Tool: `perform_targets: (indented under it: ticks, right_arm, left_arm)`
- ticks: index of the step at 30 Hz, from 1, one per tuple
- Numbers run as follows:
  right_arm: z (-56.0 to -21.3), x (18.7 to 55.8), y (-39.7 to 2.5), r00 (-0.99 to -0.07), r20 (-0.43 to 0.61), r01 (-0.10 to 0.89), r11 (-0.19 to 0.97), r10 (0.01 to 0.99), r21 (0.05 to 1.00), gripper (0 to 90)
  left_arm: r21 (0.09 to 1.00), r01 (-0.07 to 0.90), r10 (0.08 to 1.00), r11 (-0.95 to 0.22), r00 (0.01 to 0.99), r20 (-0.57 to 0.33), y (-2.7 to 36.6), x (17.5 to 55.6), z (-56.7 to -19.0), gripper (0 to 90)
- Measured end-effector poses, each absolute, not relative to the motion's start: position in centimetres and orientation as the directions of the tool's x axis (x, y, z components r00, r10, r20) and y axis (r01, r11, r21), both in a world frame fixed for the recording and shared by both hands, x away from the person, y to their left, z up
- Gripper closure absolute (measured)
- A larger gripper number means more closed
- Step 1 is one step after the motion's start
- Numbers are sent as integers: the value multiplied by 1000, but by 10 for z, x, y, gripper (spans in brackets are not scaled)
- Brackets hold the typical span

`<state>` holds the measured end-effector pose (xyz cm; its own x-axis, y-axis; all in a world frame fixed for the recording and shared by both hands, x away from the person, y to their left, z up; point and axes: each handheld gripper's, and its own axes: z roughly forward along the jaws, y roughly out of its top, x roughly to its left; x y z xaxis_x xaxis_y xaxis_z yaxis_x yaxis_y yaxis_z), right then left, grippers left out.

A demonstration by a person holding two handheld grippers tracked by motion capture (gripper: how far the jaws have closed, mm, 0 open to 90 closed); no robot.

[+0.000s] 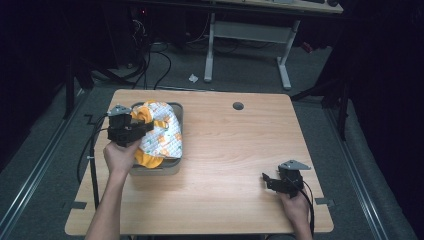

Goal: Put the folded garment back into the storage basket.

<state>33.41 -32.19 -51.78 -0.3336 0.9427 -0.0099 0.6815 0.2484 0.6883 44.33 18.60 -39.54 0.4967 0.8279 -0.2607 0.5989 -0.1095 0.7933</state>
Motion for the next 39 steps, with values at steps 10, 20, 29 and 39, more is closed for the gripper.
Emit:
perform_targets:
  ticks: [10,20,29,39]
  right_arm:
    - [-518,334,-322,-334,-10,682,248,943,688,270]
    - [-518,334,-322,-334,-10,681,249,943,688,270]
    - [-518,334,-322,-334,-10,681,249,943,688,270]
    - [-518,334,-322,-334,-10,682,249,943,688,270]
  left_arm:
    - [767,631,835,-114,479,-270,186,453,-411,753]
    - [736,665,843,-128,464,-272,185,462,-426,749]
    - [706,689,858,-163,453,-244,179,469,-437,746]
    - [681,713,876,-168,425,-229,175,475,-444,729]
